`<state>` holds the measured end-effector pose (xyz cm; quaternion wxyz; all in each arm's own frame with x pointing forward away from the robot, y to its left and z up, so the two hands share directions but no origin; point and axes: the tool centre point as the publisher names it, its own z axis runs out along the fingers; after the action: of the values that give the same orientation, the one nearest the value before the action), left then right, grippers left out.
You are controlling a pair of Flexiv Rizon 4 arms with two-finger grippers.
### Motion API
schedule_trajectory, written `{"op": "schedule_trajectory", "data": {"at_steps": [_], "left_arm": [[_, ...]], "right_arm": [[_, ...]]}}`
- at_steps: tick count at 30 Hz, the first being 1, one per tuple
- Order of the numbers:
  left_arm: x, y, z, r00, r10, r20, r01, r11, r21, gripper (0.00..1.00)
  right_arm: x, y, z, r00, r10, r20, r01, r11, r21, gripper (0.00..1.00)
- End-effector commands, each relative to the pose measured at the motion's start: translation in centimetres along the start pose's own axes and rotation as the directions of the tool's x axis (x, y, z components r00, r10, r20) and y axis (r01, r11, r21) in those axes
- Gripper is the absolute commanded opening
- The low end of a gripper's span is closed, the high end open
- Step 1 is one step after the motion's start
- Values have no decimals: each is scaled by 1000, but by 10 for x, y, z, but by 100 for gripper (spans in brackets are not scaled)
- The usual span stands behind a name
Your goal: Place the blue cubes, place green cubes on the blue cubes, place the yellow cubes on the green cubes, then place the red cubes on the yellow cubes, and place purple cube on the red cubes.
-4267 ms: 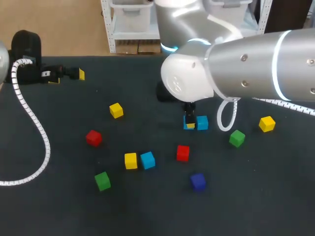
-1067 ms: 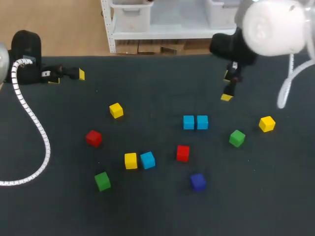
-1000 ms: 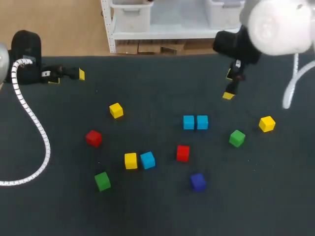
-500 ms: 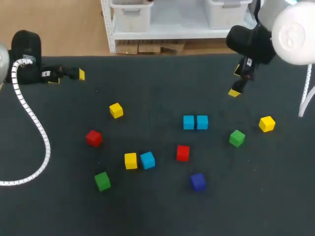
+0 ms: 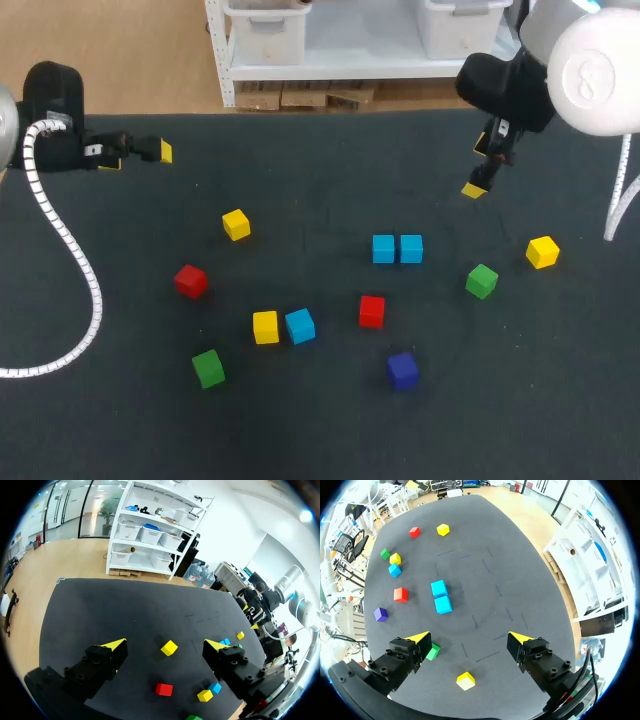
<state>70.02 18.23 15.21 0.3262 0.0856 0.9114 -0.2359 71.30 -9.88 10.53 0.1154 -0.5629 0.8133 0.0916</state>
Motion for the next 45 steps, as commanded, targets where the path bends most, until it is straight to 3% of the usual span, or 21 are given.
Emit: {"op": "schedule_trajectory", "data": {"at_steps": [1, 6, 14, 17, 25, 30, 33, 45], "left_arm": [[1, 2, 0, 1000, 2, 5, -2, 1000, 11, 100], [1, 2, 0, 1000, 2, 5, -2, 1000, 11, 100], [1, 2, 0, 1000, 2, 5, -2, 1000, 11, 100], [1, 2, 0, 1000, 2, 5, -2, 1000, 11, 100], [1, 2, 0, 1000, 2, 5, -2, 1000, 11, 100], [1, 2, 0, 1000, 2, 5, -2, 1000, 11, 100], [1, 2, 0, 1000, 2, 5, -2, 1000, 11, 100], [1, 2, 0, 1000, 2, 5, -2, 1000, 11, 100]], "right_arm": [[1, -2, 2, 999, 5, 46, -5, 1000, 5, 100], [7, -3, -1, 983, 61, 176, -62, 998, -2, 100], [21, -10, -17, 944, 147, 294, -169, 984, 52, 100], [27, -16, -24, 940, 166, 298, -203, 975, 95, 100], [32, -25, -41, 916, 200, 349, -252, 961, 110, 100], [31, -30, -44, 901, 218, 376, -274, 956, 102, 100], [29, -30, -41, 881, 240, 408, -287, 956, 58, 100], [29, -30, -41, 881, 240, 408, -287, 956, 58, 100]]}}
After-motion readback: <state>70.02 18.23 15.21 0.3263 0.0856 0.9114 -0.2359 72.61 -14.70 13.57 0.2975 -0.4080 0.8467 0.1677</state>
